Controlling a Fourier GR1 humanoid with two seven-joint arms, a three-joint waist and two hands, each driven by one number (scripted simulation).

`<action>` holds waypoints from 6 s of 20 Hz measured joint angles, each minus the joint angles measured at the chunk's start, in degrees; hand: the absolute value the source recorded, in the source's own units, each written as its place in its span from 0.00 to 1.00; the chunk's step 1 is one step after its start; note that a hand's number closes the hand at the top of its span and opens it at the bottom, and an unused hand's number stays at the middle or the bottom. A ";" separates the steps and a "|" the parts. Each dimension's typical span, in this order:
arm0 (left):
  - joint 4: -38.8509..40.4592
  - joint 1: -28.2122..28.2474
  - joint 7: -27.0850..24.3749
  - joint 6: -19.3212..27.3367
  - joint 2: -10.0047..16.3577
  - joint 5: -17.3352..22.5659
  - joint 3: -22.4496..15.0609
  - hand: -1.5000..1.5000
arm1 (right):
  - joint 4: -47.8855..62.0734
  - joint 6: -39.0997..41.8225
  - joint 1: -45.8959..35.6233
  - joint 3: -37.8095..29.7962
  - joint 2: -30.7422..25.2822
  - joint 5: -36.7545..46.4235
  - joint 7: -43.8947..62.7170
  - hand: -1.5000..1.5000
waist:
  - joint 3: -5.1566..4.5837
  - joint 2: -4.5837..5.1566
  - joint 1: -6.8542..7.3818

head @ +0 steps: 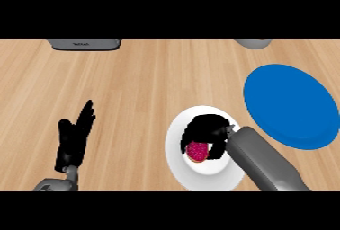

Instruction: Pick the cupcake from the plate and place it in the plate

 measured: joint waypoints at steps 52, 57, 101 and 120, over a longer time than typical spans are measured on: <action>-0.57 0.52 0.16 -2.80 -3.16 -3.65 2.98 0.50 | -5.20 -32.53 2.90 -49.56 -7.90 -1.19 50.28 1.00 | 0.01 0.10 0.06; -1.13 0.28 0.33 -3.73 -2.82 -3.14 3.63 0.50 | 4.32 -27.79 0.73 -51.37 -10.68 -4.34 46.55 1.00 | 0.03 0.14 0.31; -0.76 -0.81 1.11 -5.20 -4.58 -5.35 5.51 0.50 | 31.14 -11.65 1.60 -66.81 -18.87 -39.83 3.09 0.00 | 0.02 0.08 0.14; -2.19 0.38 1.44 -6.28 -5.28 -6.27 5.94 0.50 | 41.77 -19.11 1.74 -64.47 -24.00 -40.44 -1.25 0.00 | 0.11 0.32 0.66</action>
